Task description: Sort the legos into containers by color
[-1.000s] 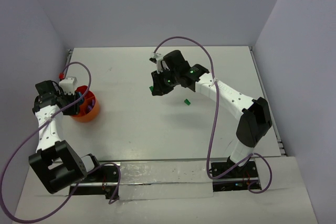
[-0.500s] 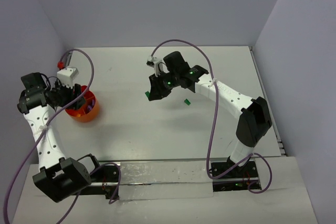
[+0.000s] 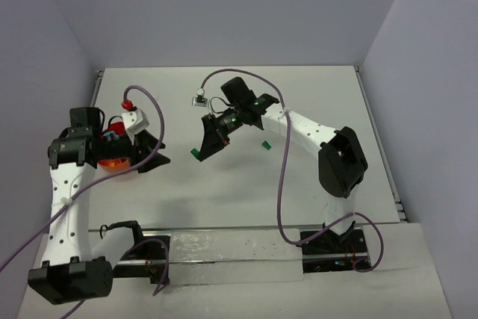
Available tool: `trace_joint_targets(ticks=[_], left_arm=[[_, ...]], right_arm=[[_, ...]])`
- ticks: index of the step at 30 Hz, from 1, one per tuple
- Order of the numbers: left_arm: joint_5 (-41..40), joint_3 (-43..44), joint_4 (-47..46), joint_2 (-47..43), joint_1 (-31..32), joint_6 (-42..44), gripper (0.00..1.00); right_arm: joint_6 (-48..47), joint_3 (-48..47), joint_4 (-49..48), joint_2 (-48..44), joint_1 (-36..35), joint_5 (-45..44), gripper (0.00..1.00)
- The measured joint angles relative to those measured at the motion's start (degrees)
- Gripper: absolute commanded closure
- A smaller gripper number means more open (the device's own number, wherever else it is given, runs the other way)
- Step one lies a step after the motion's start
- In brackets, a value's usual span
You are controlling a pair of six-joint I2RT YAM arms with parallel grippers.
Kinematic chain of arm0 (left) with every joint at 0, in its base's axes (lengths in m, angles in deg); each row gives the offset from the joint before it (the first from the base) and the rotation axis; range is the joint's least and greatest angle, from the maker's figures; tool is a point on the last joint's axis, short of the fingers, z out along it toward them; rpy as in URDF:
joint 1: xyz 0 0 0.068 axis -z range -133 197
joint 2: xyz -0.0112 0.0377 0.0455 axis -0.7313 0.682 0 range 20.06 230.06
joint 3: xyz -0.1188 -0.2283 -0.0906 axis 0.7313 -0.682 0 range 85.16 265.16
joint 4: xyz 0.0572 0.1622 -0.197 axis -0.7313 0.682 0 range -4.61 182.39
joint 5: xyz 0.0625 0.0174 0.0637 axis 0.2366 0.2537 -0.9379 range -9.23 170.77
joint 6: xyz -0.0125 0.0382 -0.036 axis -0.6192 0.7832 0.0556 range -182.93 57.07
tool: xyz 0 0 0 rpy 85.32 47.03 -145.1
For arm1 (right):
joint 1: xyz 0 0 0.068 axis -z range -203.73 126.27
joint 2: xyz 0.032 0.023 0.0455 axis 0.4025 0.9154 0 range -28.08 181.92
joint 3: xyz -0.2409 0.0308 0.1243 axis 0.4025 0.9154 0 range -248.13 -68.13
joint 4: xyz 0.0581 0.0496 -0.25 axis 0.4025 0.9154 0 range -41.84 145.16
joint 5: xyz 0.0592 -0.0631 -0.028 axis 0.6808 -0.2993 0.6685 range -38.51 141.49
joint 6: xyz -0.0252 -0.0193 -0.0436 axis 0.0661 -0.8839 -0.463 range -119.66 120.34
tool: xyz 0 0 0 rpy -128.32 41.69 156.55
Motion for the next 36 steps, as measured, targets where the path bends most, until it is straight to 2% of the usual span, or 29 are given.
trace_joint_targets(ticks=[5, 10, 18, 21, 24, 31, 36], left_arm=[[2.4, -0.1, -3.5, -0.6, 5.7, -6.3, 0.36], [4.5, -1.4, -8.1, 2.7, 6.3, -14.8, 0.36], [5.9, -4.5, -17.6, -1.3, 9.9, -23.8, 0.34], [4.8, -4.5, -20.5, -0.8, 12.0, -28.0, 0.37], [3.1, -5.3, -22.9, 0.1, 12.8, -31.9, 0.41], [-2.8, -9.5, -29.3, -0.5, 12.9, -46.4, 0.4], [-8.3, -10.1, -33.8, -1.2, 12.9, -55.8, 0.4]], right_arm=[[2.8, 0.2, -3.6, 0.0, 0.0, 0.3, 1.0], [4.9, 0.2, -5.6, 0.0, -0.2, 1.4, 1.0], [6.7, 0.2, -6.4, 0.0, -1.6, 3.2, 1.0], [6.8, 0.2, -6.6, -0.1, -2.1, 2.2, 1.0], [4.0, 0.2, -4.9, -1.0, -2.5, -2.7, 1.0], [-1.4, 2.1, -4.2, -7.8, -3.8, -24.6, 1.0], [-4.7, 2.5, -4.0, -10.2, -4.9, -37.0, 1.0]])
